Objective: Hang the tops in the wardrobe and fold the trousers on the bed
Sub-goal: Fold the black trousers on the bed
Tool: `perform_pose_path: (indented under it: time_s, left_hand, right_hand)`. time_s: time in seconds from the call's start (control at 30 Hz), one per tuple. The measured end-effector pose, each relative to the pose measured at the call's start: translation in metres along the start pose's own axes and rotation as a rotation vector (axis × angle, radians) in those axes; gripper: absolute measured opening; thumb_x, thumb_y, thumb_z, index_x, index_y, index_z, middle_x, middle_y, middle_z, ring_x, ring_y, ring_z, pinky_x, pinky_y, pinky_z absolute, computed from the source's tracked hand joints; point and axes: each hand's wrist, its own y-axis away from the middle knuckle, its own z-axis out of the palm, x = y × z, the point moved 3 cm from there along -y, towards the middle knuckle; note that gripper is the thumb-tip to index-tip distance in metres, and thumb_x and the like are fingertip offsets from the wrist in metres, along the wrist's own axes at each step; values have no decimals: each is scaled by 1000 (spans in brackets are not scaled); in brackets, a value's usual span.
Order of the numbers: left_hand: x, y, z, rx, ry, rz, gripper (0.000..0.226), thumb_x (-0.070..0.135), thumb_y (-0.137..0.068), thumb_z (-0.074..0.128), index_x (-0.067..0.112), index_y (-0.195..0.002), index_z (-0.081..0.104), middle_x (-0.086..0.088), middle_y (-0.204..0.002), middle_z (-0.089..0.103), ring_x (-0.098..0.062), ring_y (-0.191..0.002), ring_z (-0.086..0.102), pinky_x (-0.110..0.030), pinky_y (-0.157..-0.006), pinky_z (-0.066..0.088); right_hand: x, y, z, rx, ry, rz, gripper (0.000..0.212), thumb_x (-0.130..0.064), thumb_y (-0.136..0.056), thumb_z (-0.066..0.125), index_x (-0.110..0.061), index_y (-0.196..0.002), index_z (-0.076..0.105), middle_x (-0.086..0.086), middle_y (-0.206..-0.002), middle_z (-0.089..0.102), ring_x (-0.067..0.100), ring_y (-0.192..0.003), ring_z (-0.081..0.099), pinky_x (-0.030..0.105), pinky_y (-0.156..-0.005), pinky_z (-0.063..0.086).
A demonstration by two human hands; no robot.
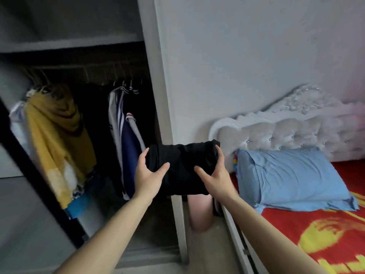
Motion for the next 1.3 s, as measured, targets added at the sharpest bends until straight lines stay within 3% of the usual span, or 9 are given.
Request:
perform_pose_path:
  time_s: [0.17,0.23,0.33,0.5,0.57,0.73,0.97,1.17,1.3]
  left_hand:
    - [22,-53,-130,106,14,147,76,42,-74,82,45,-138,40,18,-139,49,-4,-124,49,-28,-102,43]
    - [36,-79,-179,156,33,195,77,41,-74,82,44,-138,40,15,-139,50,-7,-127,49,-33,-107,43]
    - [64,-114,-236,205,45,280,77,40,-76,80,41,-140,38,13,-143,47,-9,-131,45,-38,-111,41]
    - [127,-171,-284,267,34,491,75,40,-80,77,36,-144,37,25,-135,39,18,-117,32,-11,-99,27]
    - [148,-193,-292,298,35,544,74,39,-82,75,34,-144,36,23,-138,40,17,-117,31,-10,-98,26]
    - [176,-256,-292,376,65,602,72,39,-83,74,31,-144,37,11,-147,43,-4,-132,38,-19,-103,29]
    - [216,-376,-263,397,88,731,73,41,-82,74,31,-144,37,14,-146,43,7,-126,34,5,-87,21]
    - [264,-486,-244,352,87,708,74,41,-79,75,33,-142,38,18,-131,42,0,-115,38,-7,-78,29]
    - [285,-553,-224,252,79,581,78,38,-76,79,28,-142,40,10,-133,47,-11,-115,47,-28,-95,44]
  right_hand:
    - [-92,-17,110,-26,-15,-164,83,-38,-86,71,-45,-148,17,-35,-118,51,-17,-106,54,20,-95,46]
    - [-132,-28,150,-50,-16,-223,84,-40,-86,71,-45,-149,16,-28,-123,54,-9,-113,56,21,-96,47]
    - [-189,-49,195,-22,11,-329,87,-43,-85,71,-45,-150,15,-32,-120,54,-16,-107,55,5,-89,42]
    - [-269,-89,225,92,-2,-487,87,-39,-87,71,-37,-153,16,-59,-108,43,-33,-99,45,-7,-81,32]
    - [-296,-111,231,99,7,-532,86,-38,-87,72,-37,-154,16,-64,-101,40,-36,-97,44,-9,-79,32]
    - [-344,-175,244,83,43,-651,85,-35,-88,71,-38,-153,17,-50,-99,51,-30,-92,52,-4,-72,40]
    - [-376,-302,248,104,45,-772,84,-35,-90,71,-34,-154,16,-29,-117,50,-19,-94,55,-1,-76,45]
    - [-411,-411,250,127,37,-750,85,-41,-88,70,-38,-153,15,-14,-123,49,-4,-93,56,4,-67,48]
    - [-427,-470,246,166,63,-612,89,-48,-80,71,-40,-151,19,-6,-132,50,7,-99,56,17,-73,45]
